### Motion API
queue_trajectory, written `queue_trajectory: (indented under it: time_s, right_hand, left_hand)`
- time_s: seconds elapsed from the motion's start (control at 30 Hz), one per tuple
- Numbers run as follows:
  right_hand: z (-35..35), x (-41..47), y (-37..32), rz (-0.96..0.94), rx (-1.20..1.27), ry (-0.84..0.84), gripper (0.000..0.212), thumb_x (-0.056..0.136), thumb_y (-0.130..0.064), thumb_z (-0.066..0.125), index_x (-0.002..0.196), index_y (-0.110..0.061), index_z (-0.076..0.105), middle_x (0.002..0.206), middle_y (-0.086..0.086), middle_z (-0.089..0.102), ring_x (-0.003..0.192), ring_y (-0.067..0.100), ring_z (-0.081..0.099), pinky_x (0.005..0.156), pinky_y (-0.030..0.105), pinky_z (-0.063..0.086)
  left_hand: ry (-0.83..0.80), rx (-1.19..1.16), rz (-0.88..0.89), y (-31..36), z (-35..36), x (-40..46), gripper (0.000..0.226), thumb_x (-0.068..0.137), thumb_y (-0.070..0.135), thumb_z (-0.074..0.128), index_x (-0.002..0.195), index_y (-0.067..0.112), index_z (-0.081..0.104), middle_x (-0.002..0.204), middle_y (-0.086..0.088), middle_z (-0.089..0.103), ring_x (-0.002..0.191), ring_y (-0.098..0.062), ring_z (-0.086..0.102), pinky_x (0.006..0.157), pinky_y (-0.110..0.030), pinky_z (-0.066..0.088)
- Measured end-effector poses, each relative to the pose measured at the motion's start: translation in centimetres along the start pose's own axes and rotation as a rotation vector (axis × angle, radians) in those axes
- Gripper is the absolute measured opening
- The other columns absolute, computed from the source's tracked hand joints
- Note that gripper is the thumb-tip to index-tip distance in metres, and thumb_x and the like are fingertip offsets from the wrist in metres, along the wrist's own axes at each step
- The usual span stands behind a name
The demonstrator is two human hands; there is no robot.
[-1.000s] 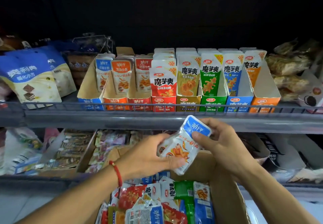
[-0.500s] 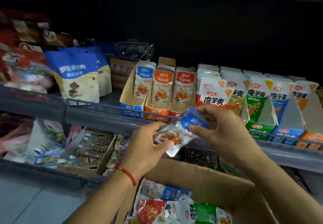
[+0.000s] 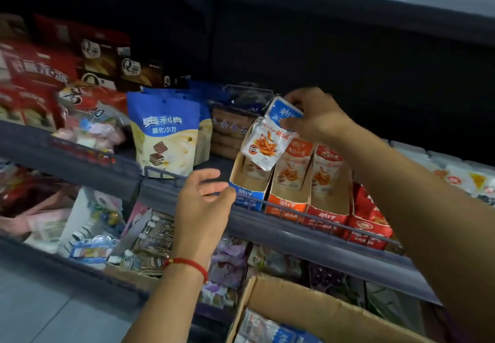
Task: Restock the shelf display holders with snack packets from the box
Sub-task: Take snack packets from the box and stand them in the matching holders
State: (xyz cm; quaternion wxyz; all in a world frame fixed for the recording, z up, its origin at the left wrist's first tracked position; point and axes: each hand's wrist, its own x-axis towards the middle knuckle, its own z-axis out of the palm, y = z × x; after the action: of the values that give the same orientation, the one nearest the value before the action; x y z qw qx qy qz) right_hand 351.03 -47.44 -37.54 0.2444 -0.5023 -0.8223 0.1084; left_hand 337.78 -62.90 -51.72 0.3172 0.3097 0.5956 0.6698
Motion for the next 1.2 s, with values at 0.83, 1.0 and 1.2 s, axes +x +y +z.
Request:
queue_trajectory:
  time_s: [0.83, 1.0, 1.2]
  right_hand:
    - [7.3, 0.3, 2.0, -0.177, -0.537, 0.122, 0.053, 0.092, -0.033, 0.071, 0.140, -0.025, 0.051, 0.142, 0.004, 0.050, 0.135, 0.028, 0.039, 0.109, 0.048, 0.028]
    - [6.2, -7.5, 3.2, -0.367, -0.172, 0.244, 0.031, 0.092, -0.018, 0.064, 0.123, -0.018, 0.065, 0.120, 0.003, 0.064, 0.111, 0.020, 0.057, 0.098, 0.041, 0.047]
    - [9.1, -22.6, 9.0, -0.247, -0.046, -0.212, 0.014, 0.091, -0.023, 0.060, 0.101, -0.028, 0.069, 0.091, -0.011, 0.070, 0.079, 0.010, 0.064, 0.072, 0.034, 0.056]
  left_hand:
    - [-0.078, 0.052, -0.049, 0.0, 0.0, 0.2, 0.028, 0.093, 0.010, 0.068, 0.106, 0.034, 0.063, 0.095, 0.007, 0.076, 0.088, -0.015, 0.071, 0.086, -0.047, 0.060]
    - [-0.232, 0.201, -0.004, -1.0, 0.9, -0.9, 0.021, 0.090, 0.011, 0.070, 0.097, 0.031, 0.067, 0.084, 0.004, 0.077, 0.077, -0.011, 0.072, 0.076, -0.039, 0.059]
    - [-0.580, 0.532, 0.069, -4.5, 2.0, -5.7, 0.023, 0.088, 0.012, 0.068, 0.092, 0.034, 0.069, 0.086, 0.005, 0.074, 0.078, -0.010, 0.069, 0.074, -0.032, 0.055]
